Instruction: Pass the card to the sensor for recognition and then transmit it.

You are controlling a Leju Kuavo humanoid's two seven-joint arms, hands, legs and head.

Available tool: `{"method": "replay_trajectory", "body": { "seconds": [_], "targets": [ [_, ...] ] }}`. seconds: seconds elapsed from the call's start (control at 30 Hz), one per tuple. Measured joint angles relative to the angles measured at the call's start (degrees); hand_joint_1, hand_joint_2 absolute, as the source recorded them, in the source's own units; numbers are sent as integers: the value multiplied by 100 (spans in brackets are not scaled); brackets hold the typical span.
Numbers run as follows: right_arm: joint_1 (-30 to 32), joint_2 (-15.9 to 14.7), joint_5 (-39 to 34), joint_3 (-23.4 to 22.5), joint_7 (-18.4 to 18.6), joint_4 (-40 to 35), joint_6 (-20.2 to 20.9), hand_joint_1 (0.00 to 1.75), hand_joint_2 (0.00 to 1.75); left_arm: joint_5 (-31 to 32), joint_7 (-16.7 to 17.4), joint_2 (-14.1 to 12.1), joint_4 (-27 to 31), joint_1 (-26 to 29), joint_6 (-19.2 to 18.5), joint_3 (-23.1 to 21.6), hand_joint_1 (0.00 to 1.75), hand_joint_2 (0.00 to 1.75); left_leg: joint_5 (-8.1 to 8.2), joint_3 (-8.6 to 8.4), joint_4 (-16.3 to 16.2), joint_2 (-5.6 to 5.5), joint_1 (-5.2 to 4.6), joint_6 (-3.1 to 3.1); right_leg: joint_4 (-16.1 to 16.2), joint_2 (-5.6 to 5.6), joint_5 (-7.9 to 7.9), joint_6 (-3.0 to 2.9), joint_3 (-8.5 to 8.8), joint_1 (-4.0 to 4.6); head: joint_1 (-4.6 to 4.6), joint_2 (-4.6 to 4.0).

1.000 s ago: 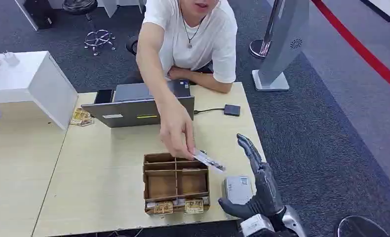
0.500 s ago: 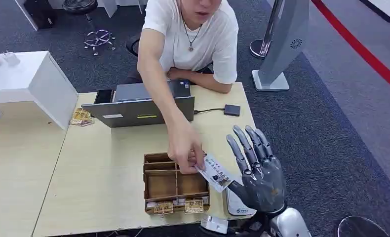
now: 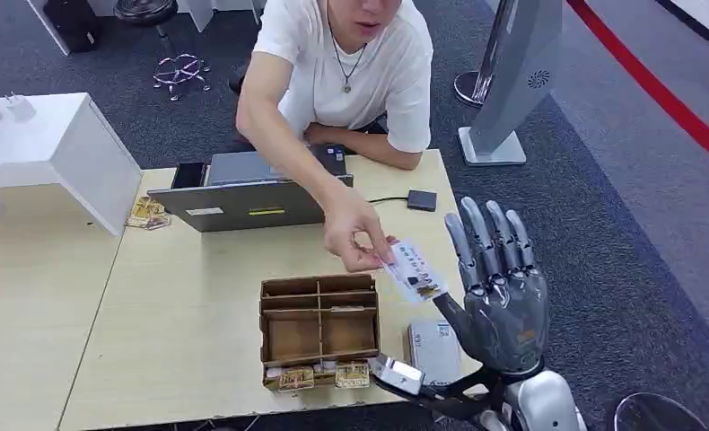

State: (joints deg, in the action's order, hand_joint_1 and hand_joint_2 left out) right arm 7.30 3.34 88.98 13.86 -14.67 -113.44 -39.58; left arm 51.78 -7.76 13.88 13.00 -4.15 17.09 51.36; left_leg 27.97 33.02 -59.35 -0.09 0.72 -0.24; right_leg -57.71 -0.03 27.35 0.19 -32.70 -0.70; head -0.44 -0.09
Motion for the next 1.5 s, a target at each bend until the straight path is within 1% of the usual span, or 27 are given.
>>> {"method": "replay_trajectory", "body": {
  "seconds": [0.03,0.07,0.1,0.13,0.17,0.2,0.27,0.3,0.33,0.37,0.8,1.0,1.13,1.17,1.27,1.3,1.37,1.43,1.5],
  "targets": [
    [0,0,2,-2,-11,-7,0,14,175,0,-2,4,0,0,-13,0,0,0,0,0,0,0,0,0,0,0,0,0,0,0,2,0],
    [2,0,0,-2,-26,-22,0,19,175,7,-9,9,0,0,-22,0,0,0,0,0,0,0,0,0,0,0,0,0,0,0,0,0],
    [2,-2,0,-4,-35,-48,0,56,175,20,-13,11,0,0,-26,0,0,0,0,0,0,0,-1,0,0,0,0,0,0,0,0,0],
    [4,0,0,-4,-35,-70,0,56,175,28,-15,13,0,0,-28,0,0,0,0,0,0,0,-1,0,0,0,0,0,0,0,2,0],
    [7,0,0,-4,-35,-89,0,103,175,46,-15,17,0,0,-33,0,0,0,0,1,0,0,-1,0,0,0,0,0,0,0,0,0],
    [7,0,0,-7,-35,-98,0,140,175,70,-15,24,0,0,-35,0,0,0,0,1,0,0,-1,0,0,0,0,0,0,0,0,0],
    [14,0,0,-7,-33,-122,0,157,175,105,-15,31,0,0,-44,0,0,0,0,1,0,0,-1,0,0,0,0,0,0,0,0,0],
    [15,0,0,-7,-22,-136,0,164,175,107,-15,33,0,1,-44,0,0,0,0,1,0,0,-1,0,0,0,0,0,0,0,0,0],
    [16,0,0,-7,-2,-144,0,164,175,116,-15,33,0,1,-44,0,0,0,0,1,0,1,-2,0,0,0,0,0,0,-1,0,0],
    [17,0,2,-7,15,-146,0,175,175,120,-15,37,0,0,-44,0,0,0,0,1,0,0,-2,0,0,0,0,0,0,-1,0,0],
    [42,-2,2,92,297,-177,0,175,175,219,-15,61,0,1,-44,-4,0,0,0,1,0,0,-1,0,0,0,0,0,-1,0,0,0],
    [45,-50,2,289,630,-194,0,175,175,221,-20,68,0,1,-46,-4,0,0,0,1,0,0,-1,0,0,0,0,0,0,0,0,0],
    [45,-133,-19,470,907,-225,0,175,175,221,-52,68,0,1,-44,-4,0,0,0,1,0,0,-1,0,0,0,0,0,0,0,-2,0],
    [45,-153,-59,516,929,-225,0,175,175,221,-52,68,0,0,-44,-4,0,0,0,0,0,0,-1,0,0,0,0,0,-1,0,0,0],
    [96,-164,-477,551,701,-225,0,175,175,221,-55,68,0,1,-46,-4,0,0,0,1,0,0,-1,0,0,0,0,0,-1,0,0,0],
    [125,-164,-635,549,531,-225,0,175,175,221,-55,68,0,1,-46,-2,0,0,0,1,0,0,-1,0,0,0,0,0,-2,0,-2,0],
    [225,-125,-1048,492,49,-210,0,175,175,223,-55,70,0,1,-46,-2,0,0,0,2,0,0,-1,0,0,0,1,0,-2,0,0,0],
    [331,-51,-1376,407,-292,-168,0,175,175,227,-55,72,0,2,-46,-2,0,0,0,2,1,0,-1,0,0,0,1,0,-2,0,0,0],
    [433,24,-1642,308,-472,-109,0,175,175,238,-50,72,0,1,-44,-2,0,0,1,2,1,0,-1,0,0,0,1,-1,-2,0,0,0]
  ]
}}
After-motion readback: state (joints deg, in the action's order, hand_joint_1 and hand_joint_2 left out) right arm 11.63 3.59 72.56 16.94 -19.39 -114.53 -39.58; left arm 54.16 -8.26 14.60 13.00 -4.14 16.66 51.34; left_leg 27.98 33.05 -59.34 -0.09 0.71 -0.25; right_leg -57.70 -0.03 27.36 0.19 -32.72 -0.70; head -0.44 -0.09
